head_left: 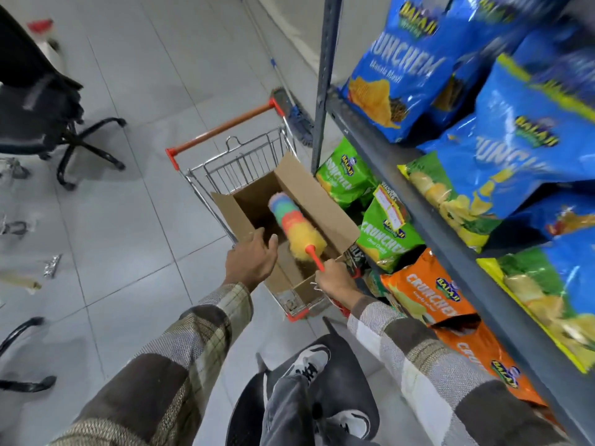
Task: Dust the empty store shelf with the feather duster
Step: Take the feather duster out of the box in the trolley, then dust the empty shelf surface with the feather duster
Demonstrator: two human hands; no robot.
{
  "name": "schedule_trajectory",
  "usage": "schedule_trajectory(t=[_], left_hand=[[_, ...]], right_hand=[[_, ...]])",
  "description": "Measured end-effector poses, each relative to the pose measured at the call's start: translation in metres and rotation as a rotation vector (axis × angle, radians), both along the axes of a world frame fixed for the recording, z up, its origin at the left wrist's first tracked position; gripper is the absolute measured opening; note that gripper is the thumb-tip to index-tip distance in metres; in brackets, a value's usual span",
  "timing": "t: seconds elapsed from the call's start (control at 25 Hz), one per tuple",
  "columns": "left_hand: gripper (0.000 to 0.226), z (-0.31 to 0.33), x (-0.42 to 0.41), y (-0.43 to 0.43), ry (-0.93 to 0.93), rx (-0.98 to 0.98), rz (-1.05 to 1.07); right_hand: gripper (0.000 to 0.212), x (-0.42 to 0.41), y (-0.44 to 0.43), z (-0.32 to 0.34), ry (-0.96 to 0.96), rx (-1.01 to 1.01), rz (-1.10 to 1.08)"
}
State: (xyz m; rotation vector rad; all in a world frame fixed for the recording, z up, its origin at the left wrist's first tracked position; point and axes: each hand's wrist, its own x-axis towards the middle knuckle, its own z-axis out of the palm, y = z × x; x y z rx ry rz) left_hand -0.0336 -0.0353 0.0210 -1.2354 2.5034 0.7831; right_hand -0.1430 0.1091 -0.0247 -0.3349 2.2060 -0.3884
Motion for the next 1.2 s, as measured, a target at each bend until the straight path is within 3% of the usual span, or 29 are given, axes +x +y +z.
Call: schedule_trajectory(t=[0.36, 0.64, 0.8, 1.0, 1.2], left_hand=[[0.057, 0.239, -0.024, -0.044, 0.293, -0.319, 0.071], [0.069, 0.405, -0.069, -0.027, 0.621, -0.454, 0.060], [0.068, 0.458, -0.110, 0.014, 0.752, -0.484, -0.015], [0.068, 0.481, -0.171, 0.101, 0.842, -0.427, -0.236], [0.065, 0.485, -0.213, 0.196, 0.900, -0.360, -0.431]], right_hand=[[0.016, -0.004, 0.010, 0.250, 0.159, -0.445, 0.044], [0.022, -0.010, 0.084, 0.414, 0.273, -0.834, -0.072], [0.021, -0.016, 0.162, 0.464, 0.244, -1.000, -0.208], [0.020, 0.000, 0.249, 0.485, 0.381, -0.975, -0.204], [0.023, 0.009, 0.332, 0.481, 0.445, -1.034, -0.569]])
